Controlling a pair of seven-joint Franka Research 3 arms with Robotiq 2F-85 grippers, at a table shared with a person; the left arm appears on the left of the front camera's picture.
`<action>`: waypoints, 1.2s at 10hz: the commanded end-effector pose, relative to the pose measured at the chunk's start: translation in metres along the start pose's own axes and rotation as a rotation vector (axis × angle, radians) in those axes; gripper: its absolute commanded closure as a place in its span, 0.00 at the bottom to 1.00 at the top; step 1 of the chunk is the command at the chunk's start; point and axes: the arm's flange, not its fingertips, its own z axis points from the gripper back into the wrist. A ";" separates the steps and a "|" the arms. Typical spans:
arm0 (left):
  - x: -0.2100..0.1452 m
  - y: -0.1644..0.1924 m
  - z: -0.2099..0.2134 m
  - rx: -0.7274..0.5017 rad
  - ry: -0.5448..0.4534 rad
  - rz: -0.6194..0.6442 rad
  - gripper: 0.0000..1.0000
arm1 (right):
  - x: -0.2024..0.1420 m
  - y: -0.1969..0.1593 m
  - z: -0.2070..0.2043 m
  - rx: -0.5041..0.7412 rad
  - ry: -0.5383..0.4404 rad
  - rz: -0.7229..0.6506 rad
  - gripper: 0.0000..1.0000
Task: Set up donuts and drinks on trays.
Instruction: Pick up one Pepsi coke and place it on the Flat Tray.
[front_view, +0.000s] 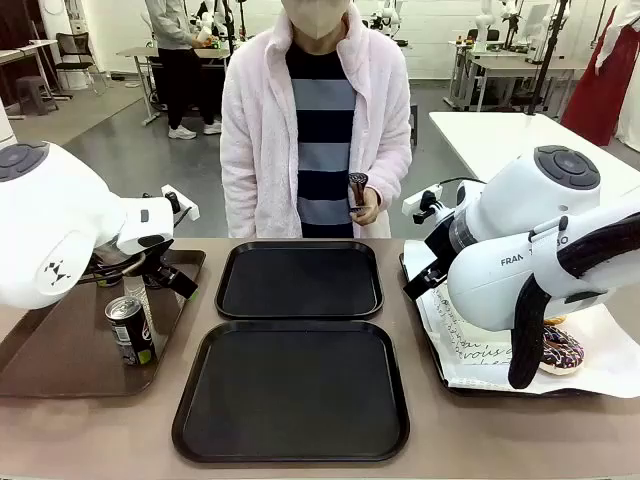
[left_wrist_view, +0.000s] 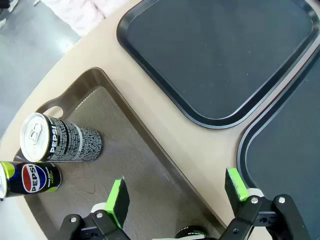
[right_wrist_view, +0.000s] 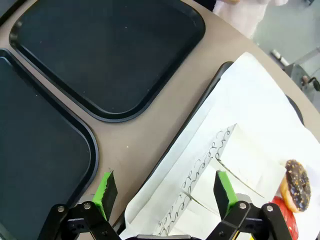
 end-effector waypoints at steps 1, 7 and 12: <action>0.000 0.000 0.000 0.000 0.000 0.000 0.00 | 0.000 0.000 0.000 0.000 0.000 0.000 0.00; 0.000 0.000 0.000 0.000 0.000 0.000 0.00 | 0.000 0.000 0.000 0.000 0.000 0.000 0.00; 0.000 0.000 0.000 0.000 0.000 0.000 0.00 | 0.000 0.000 0.000 0.000 0.000 0.000 0.00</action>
